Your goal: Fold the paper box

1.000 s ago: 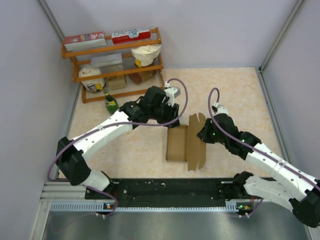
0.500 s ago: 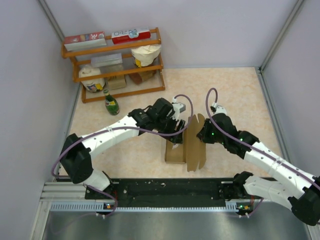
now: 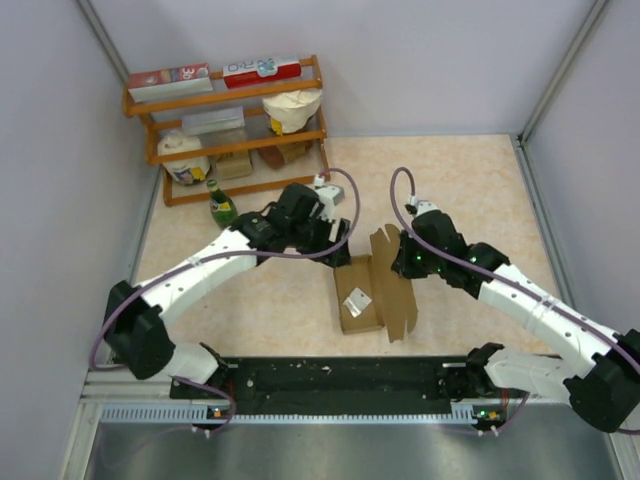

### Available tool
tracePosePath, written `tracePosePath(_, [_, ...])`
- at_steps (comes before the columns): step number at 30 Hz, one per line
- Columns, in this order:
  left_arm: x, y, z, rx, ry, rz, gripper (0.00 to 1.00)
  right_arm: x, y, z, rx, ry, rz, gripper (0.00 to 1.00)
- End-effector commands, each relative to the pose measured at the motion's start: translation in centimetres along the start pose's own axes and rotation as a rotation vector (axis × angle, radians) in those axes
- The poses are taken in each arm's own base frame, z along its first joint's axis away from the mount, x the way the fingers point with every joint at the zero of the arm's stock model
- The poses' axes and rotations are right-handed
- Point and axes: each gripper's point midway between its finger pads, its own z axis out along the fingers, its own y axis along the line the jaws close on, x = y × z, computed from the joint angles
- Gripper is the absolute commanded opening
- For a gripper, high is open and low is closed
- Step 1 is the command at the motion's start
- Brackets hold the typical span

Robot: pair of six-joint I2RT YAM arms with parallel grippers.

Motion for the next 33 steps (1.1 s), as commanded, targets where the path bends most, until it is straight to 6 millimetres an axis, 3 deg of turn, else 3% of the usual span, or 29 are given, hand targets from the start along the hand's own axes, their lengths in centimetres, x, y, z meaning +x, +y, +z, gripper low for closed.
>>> tracePosePath(1, [-5.6,2.2,-5.8,-0.010,-0.309,-0.030,0.78,-2.2,1.3,-1.1,-0.040,0.016,-0.174,0.00])
tracePosePath(5, [-7.0,4.3,-8.7,-0.044,-0.467,-0.046,0.81,-3.3,1.4,-1.4,-0.031,0.060,-0.328,0.00])
tracePosePath(10, [-6.5,5.5,-10.4,-0.096,-0.528,-0.024,0.84,-4.3,1.5,-1.2,-0.027,0.082,-0.431,0.00])
tracePosePath(19, [-4.4,7.1,-10.0,-0.122,-0.538,-0.059,0.87,-4.7,1.0,-0.2,0.004,0.087,-0.484,0.00])
tracePosePath(28, [-5.5,8.3,-10.7,-0.159,-0.588,-0.044,0.89,-4.5,0.7,0.5,-0.025,0.117,-0.644,0.00])
tracePosePath(33, [-6.1,7.8,-10.2,-0.100,-0.622,-0.017,0.90,-4.3,0.8,0.6,-0.067,0.131,-0.752,0.00])
